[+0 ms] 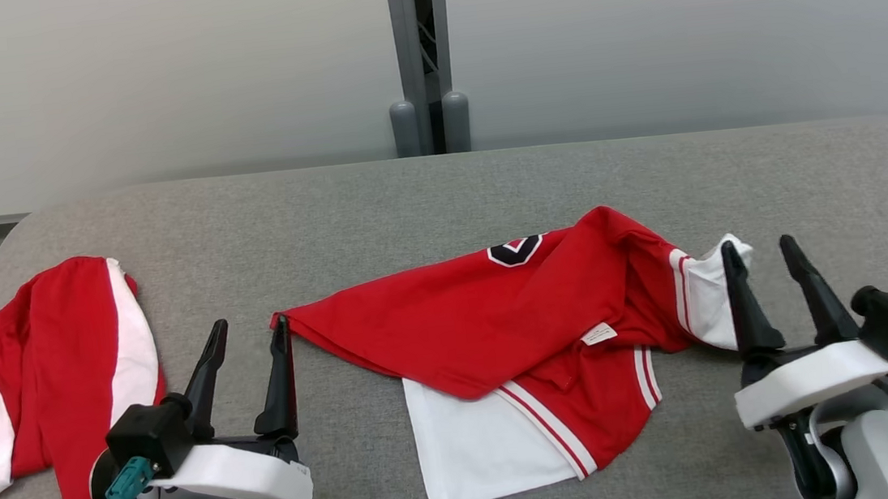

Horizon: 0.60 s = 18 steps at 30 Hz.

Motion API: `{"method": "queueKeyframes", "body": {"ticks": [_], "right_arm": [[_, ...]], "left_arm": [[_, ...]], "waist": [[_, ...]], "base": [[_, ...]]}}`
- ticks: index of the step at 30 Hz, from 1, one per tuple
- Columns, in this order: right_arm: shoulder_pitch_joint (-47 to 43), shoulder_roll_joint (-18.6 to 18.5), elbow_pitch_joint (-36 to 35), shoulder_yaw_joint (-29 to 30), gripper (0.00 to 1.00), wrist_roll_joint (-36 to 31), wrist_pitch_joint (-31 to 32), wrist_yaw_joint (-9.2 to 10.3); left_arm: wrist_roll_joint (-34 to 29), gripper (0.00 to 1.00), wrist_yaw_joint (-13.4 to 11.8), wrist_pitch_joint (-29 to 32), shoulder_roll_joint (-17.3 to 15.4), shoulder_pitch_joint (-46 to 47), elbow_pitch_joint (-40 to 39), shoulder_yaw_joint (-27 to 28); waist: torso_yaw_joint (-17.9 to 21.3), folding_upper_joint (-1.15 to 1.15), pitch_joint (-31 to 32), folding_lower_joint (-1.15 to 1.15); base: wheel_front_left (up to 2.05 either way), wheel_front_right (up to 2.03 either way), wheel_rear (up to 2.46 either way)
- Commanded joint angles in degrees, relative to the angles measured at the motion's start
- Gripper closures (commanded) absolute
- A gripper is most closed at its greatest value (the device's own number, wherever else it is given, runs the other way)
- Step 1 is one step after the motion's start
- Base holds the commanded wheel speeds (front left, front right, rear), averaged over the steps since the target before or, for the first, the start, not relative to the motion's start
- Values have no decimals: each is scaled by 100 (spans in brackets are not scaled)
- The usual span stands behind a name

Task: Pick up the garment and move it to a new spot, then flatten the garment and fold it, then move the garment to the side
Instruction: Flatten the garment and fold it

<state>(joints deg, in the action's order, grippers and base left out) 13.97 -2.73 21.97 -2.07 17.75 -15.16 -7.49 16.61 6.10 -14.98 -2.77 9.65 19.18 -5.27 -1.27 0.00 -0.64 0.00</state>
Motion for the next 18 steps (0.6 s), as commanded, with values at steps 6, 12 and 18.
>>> {"method": "queueKeyframes", "body": {"ticks": [6,12,18], "right_arm": [[254,-49,208,-107,0,-473,-11,-1],[632,-259,961,300,0,-1041,-11,-1],[1019,-417,1770,301,0,-873,-12,-1]], "left_arm": [[96,0,-61,-19,-23,44,3,-94],[137,0,-67,-19,-23,96,19,-188],[146,0,-65,-19,-22,153,27,-207]], "waist": [[-155,0,-107,0],[-283,0,-223,0],[-365,0,-365,0]], "base": [[0,0,0],[0,0,0],[0,0,0]]}}
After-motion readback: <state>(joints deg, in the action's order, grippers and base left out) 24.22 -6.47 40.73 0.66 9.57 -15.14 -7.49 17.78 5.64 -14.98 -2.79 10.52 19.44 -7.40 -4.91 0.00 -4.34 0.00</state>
